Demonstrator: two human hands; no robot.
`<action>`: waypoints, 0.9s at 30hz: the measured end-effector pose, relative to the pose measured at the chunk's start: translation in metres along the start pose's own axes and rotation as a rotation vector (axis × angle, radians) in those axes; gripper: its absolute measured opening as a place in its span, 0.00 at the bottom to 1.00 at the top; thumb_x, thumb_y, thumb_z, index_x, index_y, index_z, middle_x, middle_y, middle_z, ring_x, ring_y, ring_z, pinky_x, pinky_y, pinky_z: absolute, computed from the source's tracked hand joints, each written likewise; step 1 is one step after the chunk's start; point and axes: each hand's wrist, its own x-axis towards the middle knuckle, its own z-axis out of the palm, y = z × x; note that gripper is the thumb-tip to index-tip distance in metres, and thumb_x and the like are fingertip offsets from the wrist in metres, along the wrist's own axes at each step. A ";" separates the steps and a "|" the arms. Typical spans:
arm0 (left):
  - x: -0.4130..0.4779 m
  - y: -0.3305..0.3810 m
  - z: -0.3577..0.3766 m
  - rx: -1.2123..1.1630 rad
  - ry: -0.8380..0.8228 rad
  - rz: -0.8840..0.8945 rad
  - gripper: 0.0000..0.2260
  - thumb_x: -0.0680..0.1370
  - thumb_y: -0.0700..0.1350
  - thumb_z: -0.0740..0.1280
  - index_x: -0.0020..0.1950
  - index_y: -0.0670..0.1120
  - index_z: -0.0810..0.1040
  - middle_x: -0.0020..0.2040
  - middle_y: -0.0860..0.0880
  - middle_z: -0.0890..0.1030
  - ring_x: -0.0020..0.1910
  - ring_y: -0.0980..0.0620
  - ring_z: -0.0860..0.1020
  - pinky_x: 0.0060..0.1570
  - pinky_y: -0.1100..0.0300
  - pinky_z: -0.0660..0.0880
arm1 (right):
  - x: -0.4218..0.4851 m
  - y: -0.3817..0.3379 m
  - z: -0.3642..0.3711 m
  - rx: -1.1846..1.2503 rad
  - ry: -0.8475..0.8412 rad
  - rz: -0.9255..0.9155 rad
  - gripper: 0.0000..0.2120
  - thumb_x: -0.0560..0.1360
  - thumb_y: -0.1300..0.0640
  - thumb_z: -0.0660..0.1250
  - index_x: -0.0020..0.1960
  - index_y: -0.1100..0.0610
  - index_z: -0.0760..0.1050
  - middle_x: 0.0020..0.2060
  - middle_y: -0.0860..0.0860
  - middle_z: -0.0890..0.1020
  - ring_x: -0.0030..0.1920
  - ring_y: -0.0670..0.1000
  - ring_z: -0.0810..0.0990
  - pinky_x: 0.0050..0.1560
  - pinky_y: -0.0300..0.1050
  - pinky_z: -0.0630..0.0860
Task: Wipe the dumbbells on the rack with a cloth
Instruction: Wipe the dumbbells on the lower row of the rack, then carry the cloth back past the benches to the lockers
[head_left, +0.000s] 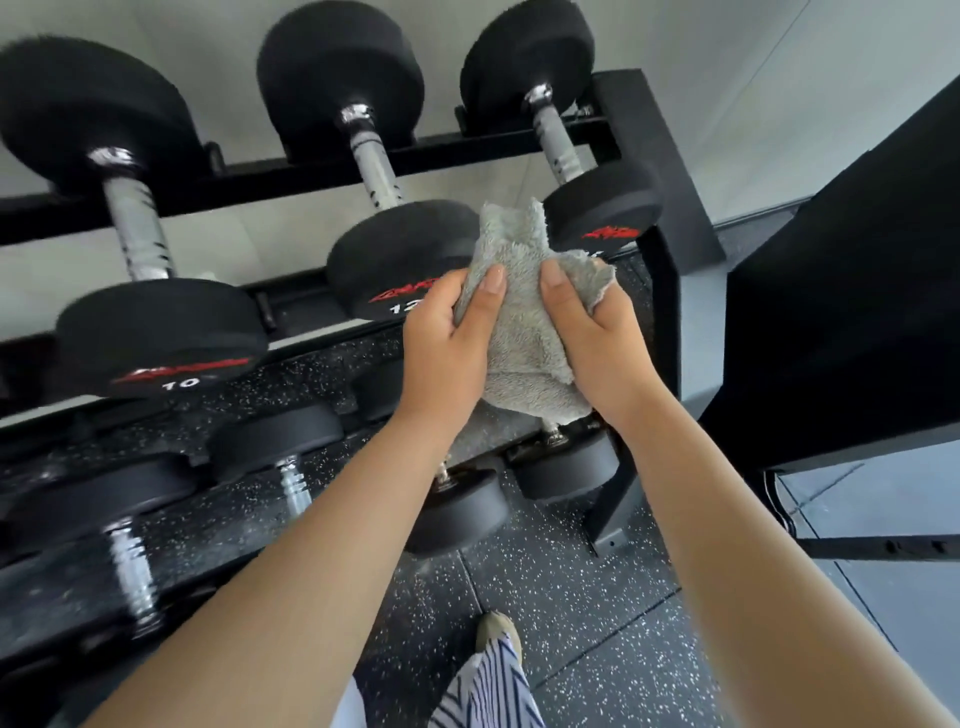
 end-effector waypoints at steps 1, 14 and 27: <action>-0.001 0.014 -0.006 0.001 0.005 0.001 0.11 0.81 0.48 0.63 0.43 0.43 0.77 0.35 0.50 0.77 0.35 0.56 0.75 0.35 0.59 0.72 | -0.003 -0.012 0.004 0.000 -0.014 -0.005 0.22 0.79 0.46 0.63 0.59 0.65 0.73 0.54 0.63 0.81 0.55 0.62 0.81 0.56 0.63 0.78; -0.025 0.135 -0.078 0.126 0.259 0.027 0.17 0.81 0.48 0.63 0.34 0.45 0.66 0.24 0.58 0.67 0.25 0.61 0.64 0.26 0.69 0.62 | -0.026 -0.131 0.061 0.022 -0.330 -0.091 0.17 0.83 0.52 0.60 0.58 0.68 0.73 0.46 0.60 0.82 0.46 0.54 0.83 0.48 0.50 0.81; -0.140 0.169 -0.134 0.175 0.715 -0.024 0.20 0.80 0.52 0.64 0.39 0.36 0.71 0.31 0.48 0.69 0.31 0.53 0.68 0.32 0.60 0.67 | -0.103 -0.147 0.129 0.041 -0.770 -0.113 0.17 0.83 0.53 0.61 0.57 0.68 0.75 0.50 0.65 0.83 0.50 0.61 0.84 0.51 0.55 0.81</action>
